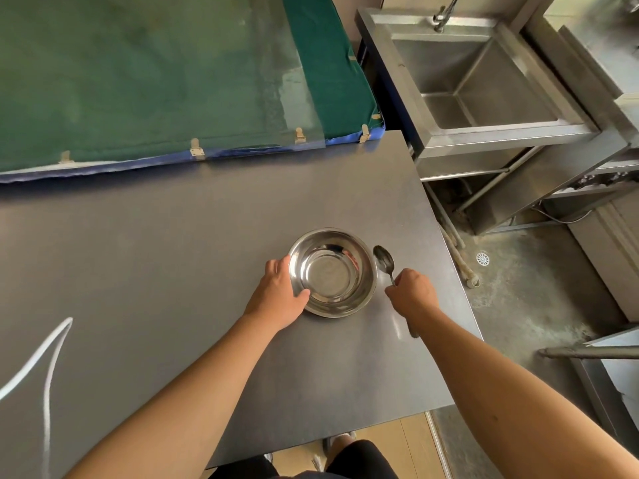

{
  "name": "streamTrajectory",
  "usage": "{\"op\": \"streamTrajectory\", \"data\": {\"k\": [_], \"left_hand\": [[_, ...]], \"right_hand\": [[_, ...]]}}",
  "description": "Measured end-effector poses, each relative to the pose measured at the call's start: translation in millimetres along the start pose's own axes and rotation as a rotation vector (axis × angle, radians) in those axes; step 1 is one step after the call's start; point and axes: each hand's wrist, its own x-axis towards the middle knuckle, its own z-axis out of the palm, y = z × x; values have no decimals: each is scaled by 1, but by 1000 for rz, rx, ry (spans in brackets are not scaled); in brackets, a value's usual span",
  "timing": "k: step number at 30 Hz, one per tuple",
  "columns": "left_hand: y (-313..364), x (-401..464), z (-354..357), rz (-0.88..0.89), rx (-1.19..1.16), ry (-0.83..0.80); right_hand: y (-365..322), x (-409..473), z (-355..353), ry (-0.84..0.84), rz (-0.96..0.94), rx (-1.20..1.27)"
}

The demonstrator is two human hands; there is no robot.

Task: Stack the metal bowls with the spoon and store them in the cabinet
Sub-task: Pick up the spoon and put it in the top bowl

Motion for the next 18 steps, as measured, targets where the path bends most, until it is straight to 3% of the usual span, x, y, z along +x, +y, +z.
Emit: {"op": "streamTrajectory", "data": {"k": [9,18], "left_hand": [[7,-1,-3,5,-26,-11],[1,-1,-6,-13,-37,-19]], "right_hand": [[-36,-12,-45,83,-145,-62],[-74,-40,-12,-44,-295,-215]]}}
